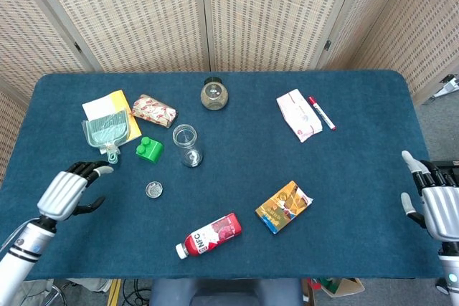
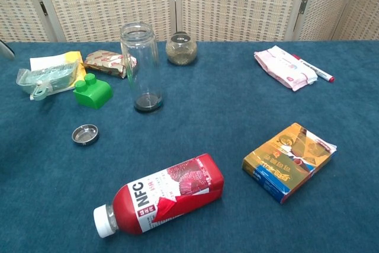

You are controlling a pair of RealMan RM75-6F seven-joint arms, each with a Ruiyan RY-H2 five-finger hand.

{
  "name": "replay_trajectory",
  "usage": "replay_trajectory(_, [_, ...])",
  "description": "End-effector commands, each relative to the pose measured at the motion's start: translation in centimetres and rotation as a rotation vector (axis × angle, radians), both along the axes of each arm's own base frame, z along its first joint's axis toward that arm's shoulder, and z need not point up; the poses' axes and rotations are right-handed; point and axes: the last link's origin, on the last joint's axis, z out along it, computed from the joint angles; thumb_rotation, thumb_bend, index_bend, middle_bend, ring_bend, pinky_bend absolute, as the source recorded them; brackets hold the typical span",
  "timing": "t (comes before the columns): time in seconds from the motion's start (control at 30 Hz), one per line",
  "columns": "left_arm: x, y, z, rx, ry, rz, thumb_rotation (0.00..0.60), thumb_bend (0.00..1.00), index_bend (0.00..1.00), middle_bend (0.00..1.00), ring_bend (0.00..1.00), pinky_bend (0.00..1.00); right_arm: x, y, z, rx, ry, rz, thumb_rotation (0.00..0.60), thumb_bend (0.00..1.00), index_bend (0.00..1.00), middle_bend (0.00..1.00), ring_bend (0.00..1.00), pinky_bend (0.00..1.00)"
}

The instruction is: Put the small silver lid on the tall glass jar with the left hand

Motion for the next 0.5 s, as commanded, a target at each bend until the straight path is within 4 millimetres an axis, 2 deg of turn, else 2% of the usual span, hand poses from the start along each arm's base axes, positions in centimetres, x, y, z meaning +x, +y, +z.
replay_trajectory(0.03, [0.5,1.5,-1.2,-0.043,0.013,-0.023,0.6,0.33,0.31,0.33,0.35,0.37,0.0,0.0,0.0,-0.001,0.0,-0.001,0.6,0.43,0.05,0.2,0.14,0.29])
replay_trajectory(0.3, [1.6,4.0,-3.5,-0.134,0.059,-0.024,0.6,0.33,0.35,0.7,0.66,0.77,0.1,0.3,0.2,-0.009,0.002,-0.004,0.6,0.43,0.05,0.2,0.14,0.29])
replay_trajectory(0.5, [2.2,5.2,-5.1,-0.179,0.075,-0.041,0.6,0.33,0.4,0.93,0.85,0.99,0.0,0.5,0.2,-0.009,0.005,-0.01,0.6,0.43,0.05,0.2,0.14,0.29])
